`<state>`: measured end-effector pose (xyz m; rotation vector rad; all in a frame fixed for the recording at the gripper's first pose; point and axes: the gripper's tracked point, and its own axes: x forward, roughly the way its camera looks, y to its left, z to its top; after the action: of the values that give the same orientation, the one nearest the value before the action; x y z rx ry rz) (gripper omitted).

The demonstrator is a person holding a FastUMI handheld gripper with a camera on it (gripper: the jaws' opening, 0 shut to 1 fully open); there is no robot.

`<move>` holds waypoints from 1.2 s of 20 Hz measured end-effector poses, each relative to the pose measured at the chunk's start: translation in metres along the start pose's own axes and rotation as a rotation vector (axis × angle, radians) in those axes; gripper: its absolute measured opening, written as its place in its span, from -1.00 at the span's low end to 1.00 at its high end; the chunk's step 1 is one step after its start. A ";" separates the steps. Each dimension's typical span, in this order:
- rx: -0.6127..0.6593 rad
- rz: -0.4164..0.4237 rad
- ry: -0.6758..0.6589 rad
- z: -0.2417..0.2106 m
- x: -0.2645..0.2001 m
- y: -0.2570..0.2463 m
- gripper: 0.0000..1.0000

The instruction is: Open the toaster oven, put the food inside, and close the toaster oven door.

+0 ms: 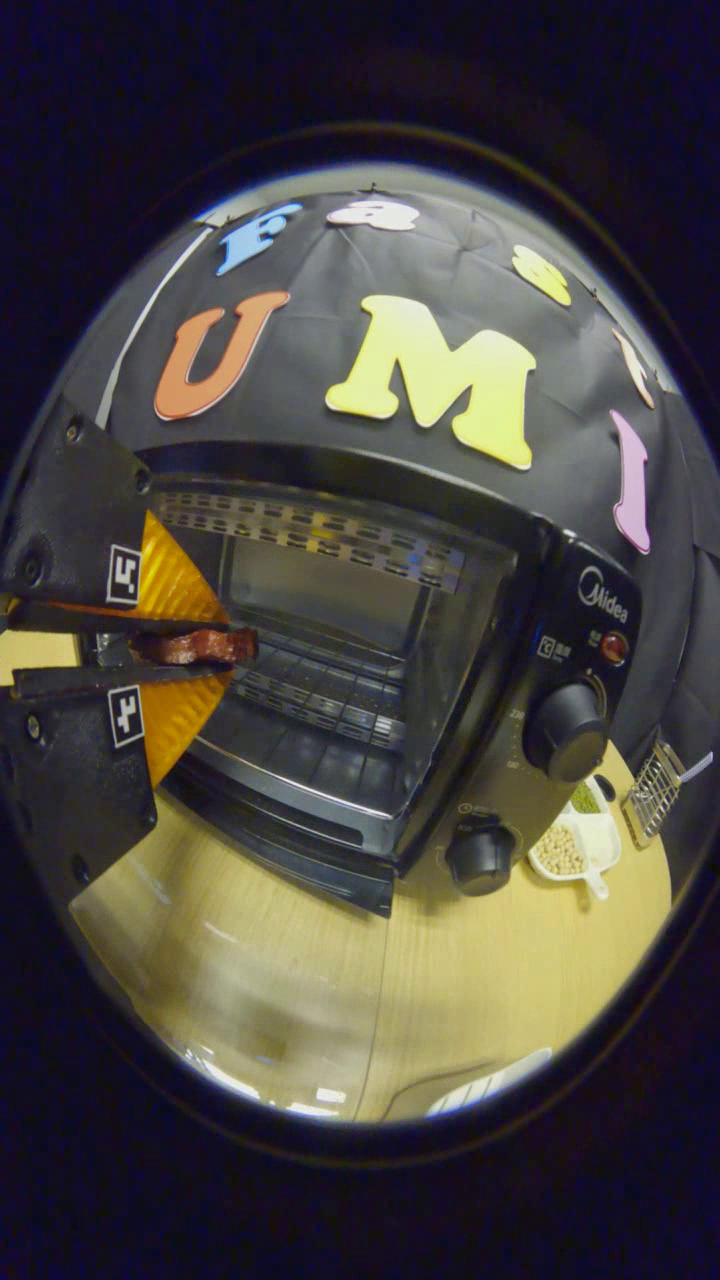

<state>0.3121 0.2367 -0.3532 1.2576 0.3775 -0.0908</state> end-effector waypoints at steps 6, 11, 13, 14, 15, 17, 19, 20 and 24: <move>-0.243 -0.073 -0.013 0.006 0.013 -0.008 -0.51; -0.536 -0.132 -0.016 0.020 0.002 -0.014 -0.02; -0.645 -0.136 -0.006 0.021 -0.005 -0.011 0.36; -0.694 -0.149 -0.004 0.023 -0.009 -0.015 0.66; -0.733 -0.150 -0.007 0.026 -0.014 -0.016 0.96; -0.771 -0.145 -0.008 0.030 -0.023 -0.016 0.95; -0.786 -0.138 0.004 0.029 -0.035 -0.012 0.95; -0.795 -0.132 0.016 0.028 -0.042 -0.011 0.95; -0.873 -0.122 0.051 0.032 -0.076 -0.013 0.95</move>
<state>0.2444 0.1919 -0.3321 0.3752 0.4679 0.0076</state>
